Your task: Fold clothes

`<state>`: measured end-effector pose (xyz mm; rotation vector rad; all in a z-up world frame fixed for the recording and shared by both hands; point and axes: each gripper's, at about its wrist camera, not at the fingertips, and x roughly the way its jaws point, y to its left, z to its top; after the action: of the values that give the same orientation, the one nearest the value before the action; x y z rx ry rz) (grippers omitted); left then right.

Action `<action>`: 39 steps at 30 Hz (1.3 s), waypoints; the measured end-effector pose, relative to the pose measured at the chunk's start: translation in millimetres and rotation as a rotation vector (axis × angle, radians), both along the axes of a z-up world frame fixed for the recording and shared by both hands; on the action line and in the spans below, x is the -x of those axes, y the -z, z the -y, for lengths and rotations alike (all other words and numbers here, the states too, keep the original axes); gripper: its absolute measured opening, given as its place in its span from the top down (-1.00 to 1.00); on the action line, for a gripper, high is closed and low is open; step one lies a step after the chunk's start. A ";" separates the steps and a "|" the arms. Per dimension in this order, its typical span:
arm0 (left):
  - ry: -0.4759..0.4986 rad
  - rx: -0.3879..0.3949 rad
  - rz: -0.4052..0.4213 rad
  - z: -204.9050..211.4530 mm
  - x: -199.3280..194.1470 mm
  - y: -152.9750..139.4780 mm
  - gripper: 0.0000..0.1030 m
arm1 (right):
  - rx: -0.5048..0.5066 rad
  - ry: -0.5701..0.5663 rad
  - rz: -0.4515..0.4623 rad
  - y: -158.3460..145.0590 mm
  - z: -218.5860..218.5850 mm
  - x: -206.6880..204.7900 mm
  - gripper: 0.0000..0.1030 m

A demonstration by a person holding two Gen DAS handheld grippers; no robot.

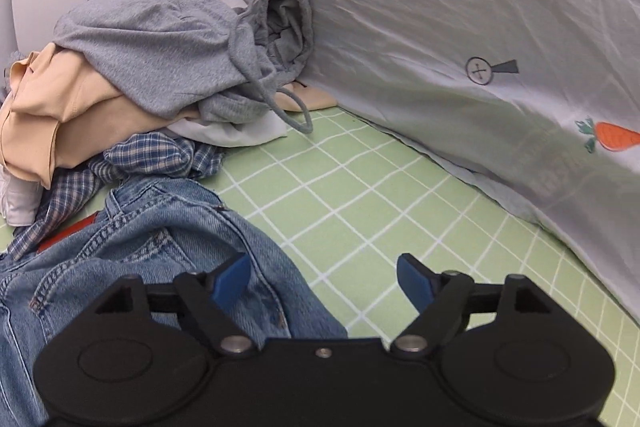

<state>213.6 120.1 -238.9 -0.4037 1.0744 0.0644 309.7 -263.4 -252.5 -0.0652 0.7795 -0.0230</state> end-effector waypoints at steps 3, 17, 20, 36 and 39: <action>-0.011 0.022 -0.012 -6.3 5.9 0.0 0.20 | -0.007 0.155 -0.018 1.0 24.9 49.7 -0.88; 0.229 0.137 -0.086 43.9 44.9 1.0 -0.50 | -0.519 0.956 -0.070 14.6 116.6 400.2 -0.99; 0.281 0.109 -0.101 63.6 55.3 0.7 -0.50 | -0.622 1.074 -0.002 15.0 115.5 458.6 -0.98; 0.323 0.039 -0.099 105.2 71.0 -20.8 -0.53 | -0.228 1.014 -0.093 -16.7 95.9 510.4 -0.69; 0.360 0.000 -0.076 116.4 57.4 -31.4 -0.53 | -0.104 0.900 -0.087 -31.3 85.7 458.0 -0.69</action>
<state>156.2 3.7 -207.4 -0.2037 1.2079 -0.2417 -148.4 -349.1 -221.2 0.3905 0.8428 -0.8363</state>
